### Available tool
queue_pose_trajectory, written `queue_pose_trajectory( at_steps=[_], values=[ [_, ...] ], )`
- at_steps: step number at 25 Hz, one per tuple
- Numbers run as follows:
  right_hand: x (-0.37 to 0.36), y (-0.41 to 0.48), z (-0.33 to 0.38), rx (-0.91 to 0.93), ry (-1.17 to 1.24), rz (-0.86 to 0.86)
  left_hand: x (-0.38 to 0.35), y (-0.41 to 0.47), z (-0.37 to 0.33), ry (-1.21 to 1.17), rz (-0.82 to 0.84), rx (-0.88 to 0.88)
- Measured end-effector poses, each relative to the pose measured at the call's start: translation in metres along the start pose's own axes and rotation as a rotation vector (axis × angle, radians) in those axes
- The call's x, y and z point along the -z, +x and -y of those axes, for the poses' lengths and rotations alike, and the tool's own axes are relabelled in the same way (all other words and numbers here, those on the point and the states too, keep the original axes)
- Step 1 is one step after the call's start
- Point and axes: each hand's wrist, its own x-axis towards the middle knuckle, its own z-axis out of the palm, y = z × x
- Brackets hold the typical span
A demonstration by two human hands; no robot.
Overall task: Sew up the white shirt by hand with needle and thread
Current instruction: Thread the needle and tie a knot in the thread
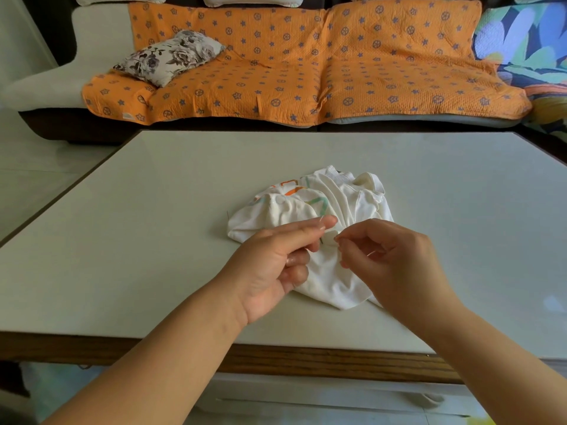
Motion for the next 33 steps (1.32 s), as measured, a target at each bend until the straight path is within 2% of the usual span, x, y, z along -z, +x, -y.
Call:
queue_pose_trajectory(
  at_steps=[2,5,8,11,13,16,18,23,33],
  values=[
    [-0.002,-0.001,-0.001,0.055,0.001,-0.01,-0.002,-0.004,0.0,0.301,-0.045,-0.131],
    [0.0,0.001,-0.002,0.041,0.035,-0.008,-0.002,-0.004,0.004,0.7,-0.112,-0.377],
    [-0.001,0.001,0.001,0.055,0.022,-0.003,0.0,-0.001,0.007,0.85,-0.145,-0.51],
    [0.0,0.001,0.001,0.053,0.015,0.003,0.002,0.001,0.01,0.88,-0.146,-0.506],
    [0.003,0.003,0.004,-0.102,0.164,0.063,0.004,0.002,0.011,0.799,-0.114,-0.417],
    [0.01,0.011,0.003,-0.407,0.547,0.256,0.005,0.002,0.009,0.498,-0.024,-0.224],
    [0.013,0.014,0.001,-0.47,0.626,0.377,0.004,0.001,0.006,0.391,0.041,-0.163],
    [0.017,0.015,0.002,-0.443,0.604,0.395,0.007,0.001,0.003,0.39,0.106,-0.143],
    [0.015,0.009,0.012,-0.28,0.141,0.311,0.009,-0.001,0.002,0.525,0.113,-0.115]
  ],
)
